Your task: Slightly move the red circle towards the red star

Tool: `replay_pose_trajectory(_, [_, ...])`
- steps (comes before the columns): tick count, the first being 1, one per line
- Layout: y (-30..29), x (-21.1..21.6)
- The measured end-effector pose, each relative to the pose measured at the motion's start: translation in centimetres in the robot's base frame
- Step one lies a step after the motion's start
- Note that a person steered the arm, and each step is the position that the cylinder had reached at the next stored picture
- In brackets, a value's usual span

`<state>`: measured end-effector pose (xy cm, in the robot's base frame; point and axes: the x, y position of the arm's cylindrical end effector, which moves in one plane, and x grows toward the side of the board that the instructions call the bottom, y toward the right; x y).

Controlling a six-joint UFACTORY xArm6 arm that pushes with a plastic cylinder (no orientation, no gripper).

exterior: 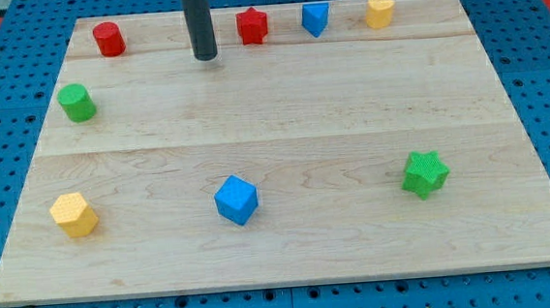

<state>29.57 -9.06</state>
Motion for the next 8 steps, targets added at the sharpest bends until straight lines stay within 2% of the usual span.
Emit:
replay_pose_trajectory(1, [-0.7, 0.3])
replay_pose_trajectory(2, [-7.4, 0.7])
replay_pose_trajectory(3, [-7.4, 0.7])
replay_pose_trajectory(4, [-11.7, 1.3])
replay_pose_trajectory(6, [-21.1, -2.5])
replay_pose_trajectory(7, [-20.0, -4.5])
replay_pose_trajectory(8, [-15.2, -4.1])
